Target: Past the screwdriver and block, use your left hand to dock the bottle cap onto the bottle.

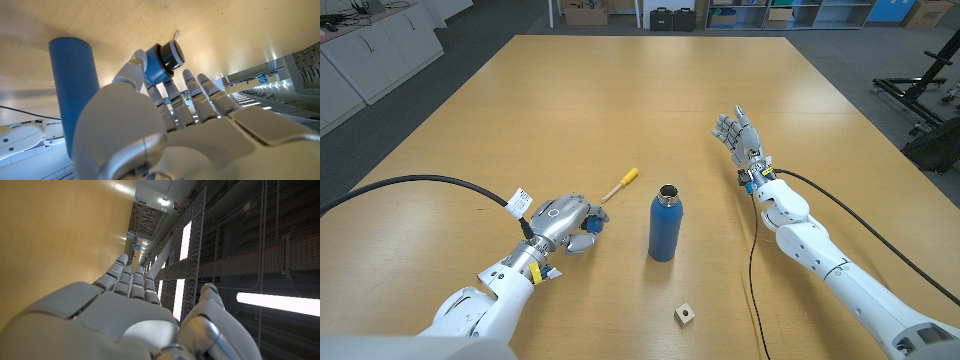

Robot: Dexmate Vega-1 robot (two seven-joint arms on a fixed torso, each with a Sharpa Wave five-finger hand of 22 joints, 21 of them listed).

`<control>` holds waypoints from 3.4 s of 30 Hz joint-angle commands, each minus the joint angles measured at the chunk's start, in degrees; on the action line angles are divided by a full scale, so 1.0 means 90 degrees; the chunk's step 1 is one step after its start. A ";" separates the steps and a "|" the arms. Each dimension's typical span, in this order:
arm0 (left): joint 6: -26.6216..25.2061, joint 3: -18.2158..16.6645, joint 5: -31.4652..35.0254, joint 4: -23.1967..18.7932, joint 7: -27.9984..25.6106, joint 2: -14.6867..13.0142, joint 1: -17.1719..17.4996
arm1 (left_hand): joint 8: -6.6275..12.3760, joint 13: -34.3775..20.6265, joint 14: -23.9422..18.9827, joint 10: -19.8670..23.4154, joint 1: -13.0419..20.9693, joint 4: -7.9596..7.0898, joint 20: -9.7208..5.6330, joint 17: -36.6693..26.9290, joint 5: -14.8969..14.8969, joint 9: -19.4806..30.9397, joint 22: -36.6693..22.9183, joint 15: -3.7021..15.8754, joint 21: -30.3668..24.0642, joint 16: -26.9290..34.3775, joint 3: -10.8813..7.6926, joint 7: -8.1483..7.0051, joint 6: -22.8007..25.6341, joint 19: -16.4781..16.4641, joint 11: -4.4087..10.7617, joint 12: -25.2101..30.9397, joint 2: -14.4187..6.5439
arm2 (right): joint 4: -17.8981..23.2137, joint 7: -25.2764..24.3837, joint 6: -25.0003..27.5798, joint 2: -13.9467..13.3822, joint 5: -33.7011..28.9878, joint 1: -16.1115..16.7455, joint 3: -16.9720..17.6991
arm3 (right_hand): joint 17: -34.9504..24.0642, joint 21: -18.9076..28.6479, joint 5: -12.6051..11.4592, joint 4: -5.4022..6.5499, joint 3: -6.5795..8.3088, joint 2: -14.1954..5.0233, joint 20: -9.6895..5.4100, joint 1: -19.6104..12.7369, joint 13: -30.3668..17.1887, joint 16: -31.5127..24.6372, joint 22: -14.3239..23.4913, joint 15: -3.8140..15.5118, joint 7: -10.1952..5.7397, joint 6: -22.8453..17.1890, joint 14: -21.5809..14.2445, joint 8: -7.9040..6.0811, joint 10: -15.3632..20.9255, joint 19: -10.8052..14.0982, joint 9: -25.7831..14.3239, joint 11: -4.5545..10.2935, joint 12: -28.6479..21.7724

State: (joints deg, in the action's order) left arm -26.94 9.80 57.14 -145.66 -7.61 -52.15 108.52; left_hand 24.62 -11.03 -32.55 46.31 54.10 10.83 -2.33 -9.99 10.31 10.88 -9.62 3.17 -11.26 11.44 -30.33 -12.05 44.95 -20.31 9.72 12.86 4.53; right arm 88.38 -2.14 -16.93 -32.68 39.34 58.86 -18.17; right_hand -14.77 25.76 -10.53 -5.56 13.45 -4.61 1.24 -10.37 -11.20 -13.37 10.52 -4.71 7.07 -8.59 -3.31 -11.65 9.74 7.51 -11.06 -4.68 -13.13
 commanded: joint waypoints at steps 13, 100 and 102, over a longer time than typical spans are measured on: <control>0.0379 -0.0399 -0.0282 -0.0213 -0.0522 0.0454 0.0133 | 0.0022 -0.0044 -0.0109 0.0550 0.0044 -0.0114 -0.0481 -0.0033 0.0046 0.0007 -0.0011 0.1078 0.0014 -0.0016 -0.0210 0.0000 0.0095 -0.0061 0.0291 0.0030 -0.0152 | 0.0035 -0.0005 -0.0057 -0.0018 0.0038 0.0075 0.0062 | -0.0026 -0.0044 0.0028 -0.0037 -0.0011 -0.0053 0.0015 0.0009 -0.0013 0.0011 0.0025 -0.0021 -0.0004 -0.0036 -0.0050 0.0004 0.0034 0.0036 -0.0018 -0.0007 0.0002; 0.5707 -0.0337 -0.6723 0.2071 0.0309 0.1195 -0.2114 | 0.0004 -0.0062 -0.0299 0.0849 0.0003 -0.0136 -0.0461 -0.0035 0.0066 0.0025 -0.0013 0.1086 0.0037 -0.0053 -0.0348 0.0017 0.0411 -0.0102 0.0285 -0.0025 -0.0207 | 0.0429 -0.0193 -0.0151 -0.0153 -0.0008 0.0447 0.0229 | -0.0031 -0.0125 0.0029 -0.0036 -0.0023 -0.0062 0.0013 0.0006 -0.0014 0.0020 0.0028 -0.0025 0.0002 -0.0053 -0.0056 0.0005 0.0056 0.0066 -0.0018 -0.0008 0.0008; 0.5736 -0.0189 -0.6885 0.2137 0.0461 0.1170 -0.2278 | 0.0003 -0.0062 -0.0300 0.0852 0.0001 -0.0137 -0.0460 -0.0035 0.0066 0.0025 -0.0013 0.1086 0.0038 -0.0054 -0.0349 0.0016 0.0411 -0.0102 0.0285 -0.0025 -0.0208 | 0.0449 -0.0198 -0.0156 -0.0166 -0.0008 0.0471 0.0240 | -0.0032 -0.0125 0.0029 -0.0036 -0.0023 -0.0062 0.0013 0.0006 -0.0014 0.0020 0.0029 -0.0021 0.0001 -0.0052 -0.0054 0.0005 0.0055 0.0071 -0.0018 -0.0009 0.0009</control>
State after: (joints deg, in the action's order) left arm 22.04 4.55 1.37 -128.88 -8.21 -41.15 92.41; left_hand 24.57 -11.03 -34.80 47.95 54.10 11.54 -2.52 -9.99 10.61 10.87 -9.62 3.17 -10.99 11.01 -31.04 -12.03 48.19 -20.71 8.06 12.30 4.53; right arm 91.79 -3.67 -18.19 -33.86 39.27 62.36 -16.35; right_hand -14.77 24.78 -10.53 -5.80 13.21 -4.61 1.45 -10.37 -11.20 -13.37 10.51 -4.71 7.07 -8.58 -3.31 -11.65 9.73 7.71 -11.06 -4.69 -13.15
